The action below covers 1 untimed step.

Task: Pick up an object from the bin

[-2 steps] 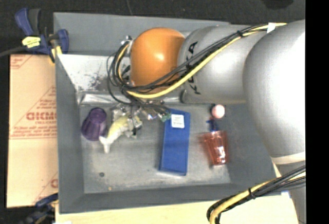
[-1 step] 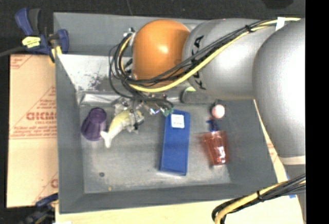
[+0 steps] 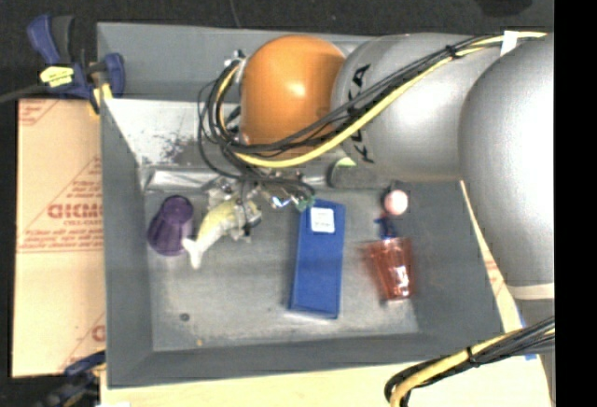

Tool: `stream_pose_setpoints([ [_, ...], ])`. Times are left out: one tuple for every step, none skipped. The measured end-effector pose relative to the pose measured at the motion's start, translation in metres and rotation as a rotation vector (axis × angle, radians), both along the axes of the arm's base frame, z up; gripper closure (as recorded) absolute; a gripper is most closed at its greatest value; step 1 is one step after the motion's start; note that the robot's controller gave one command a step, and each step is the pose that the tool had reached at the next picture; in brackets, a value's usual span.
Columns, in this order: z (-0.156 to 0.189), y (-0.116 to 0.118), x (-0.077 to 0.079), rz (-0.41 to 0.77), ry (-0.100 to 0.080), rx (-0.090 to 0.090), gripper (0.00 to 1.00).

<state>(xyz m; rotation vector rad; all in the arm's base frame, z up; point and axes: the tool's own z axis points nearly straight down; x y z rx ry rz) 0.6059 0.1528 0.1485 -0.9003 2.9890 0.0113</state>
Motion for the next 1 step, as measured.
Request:
stream_pose_setpoints([
  [0.0145,-0.0006,-0.0003,-0.004,0.001,0.000,1.00],
])
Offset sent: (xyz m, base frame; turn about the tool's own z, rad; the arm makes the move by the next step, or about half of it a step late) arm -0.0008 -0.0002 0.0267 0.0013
